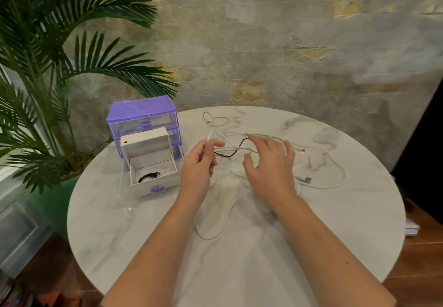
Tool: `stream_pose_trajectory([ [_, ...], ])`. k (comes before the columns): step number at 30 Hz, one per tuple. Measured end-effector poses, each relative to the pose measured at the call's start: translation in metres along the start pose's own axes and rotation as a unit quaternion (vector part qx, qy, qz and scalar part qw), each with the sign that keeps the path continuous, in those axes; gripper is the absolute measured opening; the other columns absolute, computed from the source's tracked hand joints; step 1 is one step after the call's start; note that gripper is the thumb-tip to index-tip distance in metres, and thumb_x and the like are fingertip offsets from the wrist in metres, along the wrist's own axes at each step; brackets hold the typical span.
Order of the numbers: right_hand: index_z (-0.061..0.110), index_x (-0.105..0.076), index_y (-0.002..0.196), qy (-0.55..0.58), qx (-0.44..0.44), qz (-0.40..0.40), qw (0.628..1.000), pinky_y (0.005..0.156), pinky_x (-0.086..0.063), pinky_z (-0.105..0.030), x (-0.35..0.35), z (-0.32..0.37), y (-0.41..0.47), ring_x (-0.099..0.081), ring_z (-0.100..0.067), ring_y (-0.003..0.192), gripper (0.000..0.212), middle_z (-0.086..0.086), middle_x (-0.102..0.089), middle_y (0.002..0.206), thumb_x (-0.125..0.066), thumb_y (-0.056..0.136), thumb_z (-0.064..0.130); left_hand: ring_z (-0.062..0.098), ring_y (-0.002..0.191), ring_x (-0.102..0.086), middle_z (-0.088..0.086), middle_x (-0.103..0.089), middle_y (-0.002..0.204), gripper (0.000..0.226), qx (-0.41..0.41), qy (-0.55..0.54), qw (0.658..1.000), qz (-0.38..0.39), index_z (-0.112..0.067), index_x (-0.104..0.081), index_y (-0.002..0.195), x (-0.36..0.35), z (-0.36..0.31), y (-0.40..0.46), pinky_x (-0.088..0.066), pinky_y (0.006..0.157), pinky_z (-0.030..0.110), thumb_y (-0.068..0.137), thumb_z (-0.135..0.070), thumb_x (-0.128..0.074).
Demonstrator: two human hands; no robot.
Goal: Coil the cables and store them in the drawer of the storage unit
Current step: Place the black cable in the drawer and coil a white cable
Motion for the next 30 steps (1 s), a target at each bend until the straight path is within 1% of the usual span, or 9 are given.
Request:
stream_pose_trajectory([
  [3,0.023,-0.062,0.126,0.086,-0.001,0.027,0.996,0.105,-0.022,-0.032,-0.012,0.004,-0.001,-0.049,-0.02,0.118,0.034,0.003,-0.064,0.119,-0.053,0.096,0.035,0.008,0.053,-0.024,-0.006,-0.029,0.059,0.03,0.029,-0.058,0.998,0.023,-0.023,-0.069,0.092,-0.003,-0.001,-0.001,-0.02,0.047,0.02,0.102,-0.031,-0.043],
  [7,0.016,-0.074,0.101,0.212,-0.04,0.018,0.976,0.088,-0.039,-0.026,-0.012,-0.007,0.004,-0.057,-0.016,0.096,0.02,-0.002,-0.069,0.097,-0.056,0.096,0.023,0.006,0.047,-0.02,-0.006,-0.026,0.053,0.041,0.122,-0.183,0.975,0.002,-0.017,-0.055,0.068,0.001,0.006,0.001,-0.012,0.043,0.02,0.1,-0.04,-0.044],
  [9,0.012,-0.074,0.098,0.247,-0.062,-0.01,0.967,0.079,-0.035,-0.01,-0.004,-0.012,0.006,-0.053,-0.008,0.09,0.017,-0.003,-0.066,0.093,-0.058,0.096,0.018,0.006,0.044,-0.019,-0.005,-0.027,0.052,0.043,0.16,-0.272,0.949,-0.01,-0.018,-0.044,0.063,0.007,0.01,0.004,-0.012,0.038,0.018,0.1,-0.037,-0.043],
  [11,0.012,-0.072,0.096,0.251,-0.067,-0.04,0.965,0.077,-0.032,-0.006,0.004,-0.014,0.008,-0.052,-0.008,0.089,0.015,0.0,-0.06,0.092,-0.057,0.096,0.014,0.006,0.043,-0.02,-0.004,-0.027,0.055,0.037,0.176,-0.363,0.915,-0.017,-0.017,-0.041,0.062,0.013,0.011,0.007,-0.012,0.036,0.016,0.098,-0.026,-0.039],
  [16,0.01,-0.067,0.091,0.239,-0.028,-0.035,0.97,0.078,-0.03,-0.001,0.005,-0.003,0.006,-0.047,0.001,0.082,0.009,0.001,-0.05,0.09,-0.058,0.093,0.009,0.006,0.051,-0.034,-0.004,-0.045,0.066,0.027,0.176,-0.496,0.85,-0.001,-0.011,-0.06,0.09,0.013,0.006,0.011,-0.029,0.045,0.015,0.099,-0.016,-0.035],
  [20,0.013,-0.064,0.08,0.258,-0.018,-0.004,0.966,0.072,-0.032,-0.006,0.001,0.006,0.004,-0.048,-0.012,0.077,0.006,0.007,-0.044,0.081,-0.063,0.086,0.012,0.002,0.078,-0.064,-0.01,-0.068,0.092,0.032,0.139,-0.426,0.894,-0.009,-0.021,-0.064,0.115,0.016,0.0,0.013,-0.042,0.073,0.019,0.104,-0.028,-0.035],
  [24,0.018,-0.059,0.075,0.267,0.02,0.033,0.963,0.072,-0.037,-0.019,-0.002,0.018,-0.001,-0.046,-0.013,0.083,0.005,0.008,-0.041,0.078,-0.059,0.078,0.022,0.002,0.111,-0.063,-0.017,-0.069,0.115,0.037,0.099,-0.314,0.944,0.018,-0.031,-0.053,0.13,0.014,-0.008,0.013,-0.038,0.09,0.024,0.104,-0.039,-0.027],
  [27,0.019,-0.062,0.076,0.248,0.07,0.052,0.965,0.072,-0.033,-0.017,-0.002,0.028,-0.006,-0.043,-0.012,0.083,0.008,0.007,-0.039,0.077,-0.059,0.078,0.026,0.006,0.116,-0.061,-0.012,-0.069,0.119,0.046,0.074,-0.22,0.972,0.029,-0.027,-0.04,0.143,0.015,-0.008,0.013,-0.039,0.098,0.029,0.102,-0.045,-0.025],
  [30,0.02,-0.066,0.085,0.247,0.098,0.045,0.963,0.076,-0.031,-0.013,0.002,0.033,-0.009,-0.042,-0.011,0.085,0.008,0.009,-0.038,0.079,-0.059,0.082,0.023,0.008,0.115,-0.062,-0.007,-0.071,0.114,0.041,0.045,-0.079,0.996,0.019,-0.031,-0.043,0.136,0.019,-0.004,0.012,-0.037,0.107,0.035,0.1,-0.048,-0.031],
])
Point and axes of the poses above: each hand's wrist, its own y-axis towards the middle knuckle, its own x-axis out of the back of the hand, z = x × y, the point moved 7 cm from there along y, towards the middle knuckle
